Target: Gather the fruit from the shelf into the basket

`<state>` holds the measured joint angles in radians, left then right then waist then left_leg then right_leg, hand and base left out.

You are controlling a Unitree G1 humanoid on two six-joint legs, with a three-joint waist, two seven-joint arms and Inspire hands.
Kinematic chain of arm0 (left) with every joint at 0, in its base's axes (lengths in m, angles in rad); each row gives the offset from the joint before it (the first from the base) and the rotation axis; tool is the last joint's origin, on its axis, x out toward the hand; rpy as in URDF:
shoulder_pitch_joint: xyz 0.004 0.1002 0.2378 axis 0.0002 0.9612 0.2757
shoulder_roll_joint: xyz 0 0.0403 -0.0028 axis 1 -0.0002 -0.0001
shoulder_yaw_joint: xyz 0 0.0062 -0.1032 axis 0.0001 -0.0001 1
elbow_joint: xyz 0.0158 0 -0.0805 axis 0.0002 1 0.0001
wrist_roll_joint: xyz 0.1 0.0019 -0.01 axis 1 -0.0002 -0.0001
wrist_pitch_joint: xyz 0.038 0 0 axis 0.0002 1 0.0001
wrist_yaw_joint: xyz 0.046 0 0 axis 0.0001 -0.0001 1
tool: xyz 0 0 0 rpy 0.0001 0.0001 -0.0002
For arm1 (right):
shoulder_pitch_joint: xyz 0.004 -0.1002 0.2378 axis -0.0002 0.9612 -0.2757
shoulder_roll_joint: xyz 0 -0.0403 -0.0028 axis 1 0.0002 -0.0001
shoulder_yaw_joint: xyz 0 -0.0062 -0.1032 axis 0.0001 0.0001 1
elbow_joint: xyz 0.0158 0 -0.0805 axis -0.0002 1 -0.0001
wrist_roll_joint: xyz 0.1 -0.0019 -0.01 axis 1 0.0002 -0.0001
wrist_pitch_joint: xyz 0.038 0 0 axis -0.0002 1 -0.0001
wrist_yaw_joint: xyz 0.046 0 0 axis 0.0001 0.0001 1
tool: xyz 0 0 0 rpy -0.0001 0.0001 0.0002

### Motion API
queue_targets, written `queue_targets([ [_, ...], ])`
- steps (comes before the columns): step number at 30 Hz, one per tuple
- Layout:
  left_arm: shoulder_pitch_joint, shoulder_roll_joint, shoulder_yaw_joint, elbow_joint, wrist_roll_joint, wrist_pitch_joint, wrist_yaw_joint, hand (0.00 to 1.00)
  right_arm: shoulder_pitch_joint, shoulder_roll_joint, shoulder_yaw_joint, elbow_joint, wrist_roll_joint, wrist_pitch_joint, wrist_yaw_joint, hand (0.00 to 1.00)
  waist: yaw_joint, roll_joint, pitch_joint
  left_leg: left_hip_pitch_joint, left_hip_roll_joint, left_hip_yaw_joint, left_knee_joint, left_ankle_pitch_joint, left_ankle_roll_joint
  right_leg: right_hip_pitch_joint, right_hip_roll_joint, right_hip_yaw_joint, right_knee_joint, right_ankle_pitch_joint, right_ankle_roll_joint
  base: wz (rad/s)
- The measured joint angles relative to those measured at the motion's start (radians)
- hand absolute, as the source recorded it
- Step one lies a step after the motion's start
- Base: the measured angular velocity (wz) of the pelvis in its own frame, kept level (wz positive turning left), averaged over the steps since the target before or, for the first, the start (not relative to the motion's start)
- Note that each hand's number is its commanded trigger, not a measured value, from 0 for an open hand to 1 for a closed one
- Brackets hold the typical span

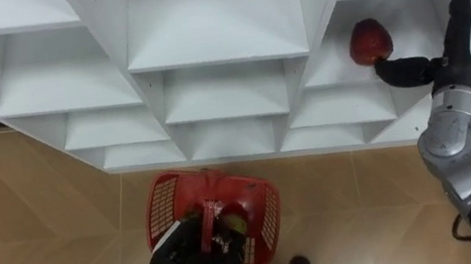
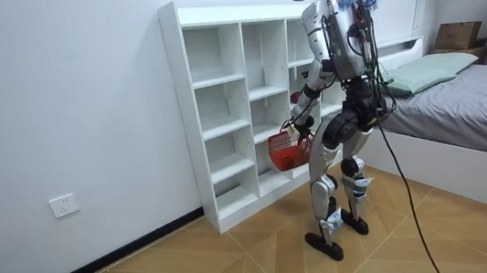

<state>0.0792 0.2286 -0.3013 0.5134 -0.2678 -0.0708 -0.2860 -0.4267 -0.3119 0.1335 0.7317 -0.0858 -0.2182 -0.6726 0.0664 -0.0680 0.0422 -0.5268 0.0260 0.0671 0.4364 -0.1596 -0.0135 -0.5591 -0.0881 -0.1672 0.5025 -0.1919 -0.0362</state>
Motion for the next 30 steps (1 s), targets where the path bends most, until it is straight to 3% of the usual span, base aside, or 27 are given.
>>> queue_targets([
  [8, -0.013, -0.009, -0.020, 0.001, -0.004, 0.001, 0.021, 1.00, -0.029, -0.001, 0.002, 0.003, 0.008, 0.001, -0.012, 0.00, 0.027, -0.004, 0.0079, -0.045, 0.000, -0.005, 0.022, 0.000, 0.000, -0.043, -0.002, 0.001, 0.021, -0.002, -0.002, 0.01],
  [16, -0.031, -0.007, -0.023, 0.001, -0.006, 0.010, 0.038, 1.00, -0.029, -0.001, 0.002, 0.030, 0.113, 0.020, 0.015, 0.00, 0.041, -0.004, 0.0091, -0.058, 0.000, -0.012, 0.029, -0.001, 0.001, -0.051, -0.001, -0.001, 0.022, -0.001, -0.002, 0.01],
  [30, -0.055, -0.016, -0.038, 0.016, -0.006, 0.024, 0.041, 1.00, -0.069, -0.001, 0.002, 0.048, 0.117, 0.046, 0.065, 0.00, 0.051, -0.005, 0.0113, -0.092, 0.000, -0.011, 0.034, 0.000, 0.000, -0.088, -0.009, -0.003, 0.036, -0.002, -0.005, 0.00],
])
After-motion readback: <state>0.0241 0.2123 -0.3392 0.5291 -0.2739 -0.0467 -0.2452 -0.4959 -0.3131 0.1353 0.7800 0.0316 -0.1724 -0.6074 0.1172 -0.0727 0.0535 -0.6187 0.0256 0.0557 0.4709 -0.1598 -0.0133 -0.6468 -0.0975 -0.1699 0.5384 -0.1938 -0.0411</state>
